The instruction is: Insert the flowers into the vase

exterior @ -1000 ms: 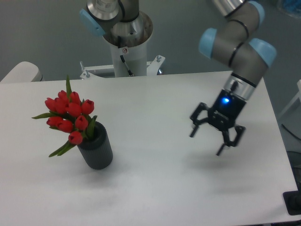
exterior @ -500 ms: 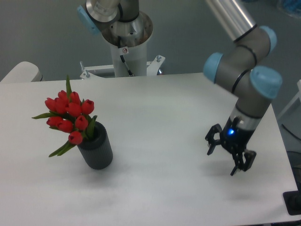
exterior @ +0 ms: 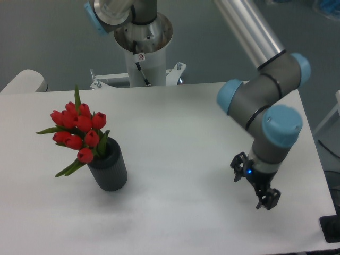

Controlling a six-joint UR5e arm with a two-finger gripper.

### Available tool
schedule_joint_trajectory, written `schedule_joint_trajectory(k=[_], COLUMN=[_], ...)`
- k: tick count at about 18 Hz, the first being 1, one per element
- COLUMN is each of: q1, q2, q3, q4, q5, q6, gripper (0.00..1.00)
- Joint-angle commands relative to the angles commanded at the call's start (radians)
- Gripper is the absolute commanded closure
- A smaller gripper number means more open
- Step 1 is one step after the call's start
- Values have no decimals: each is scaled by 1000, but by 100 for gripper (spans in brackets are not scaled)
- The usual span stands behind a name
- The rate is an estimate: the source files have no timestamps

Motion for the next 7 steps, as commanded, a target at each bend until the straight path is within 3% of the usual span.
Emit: schedule_joint_trajectory(k=[7], q1=[3], q2=[-17], q3=[2], q4=[3], q5=[0], q6=[38], gripper=[0])
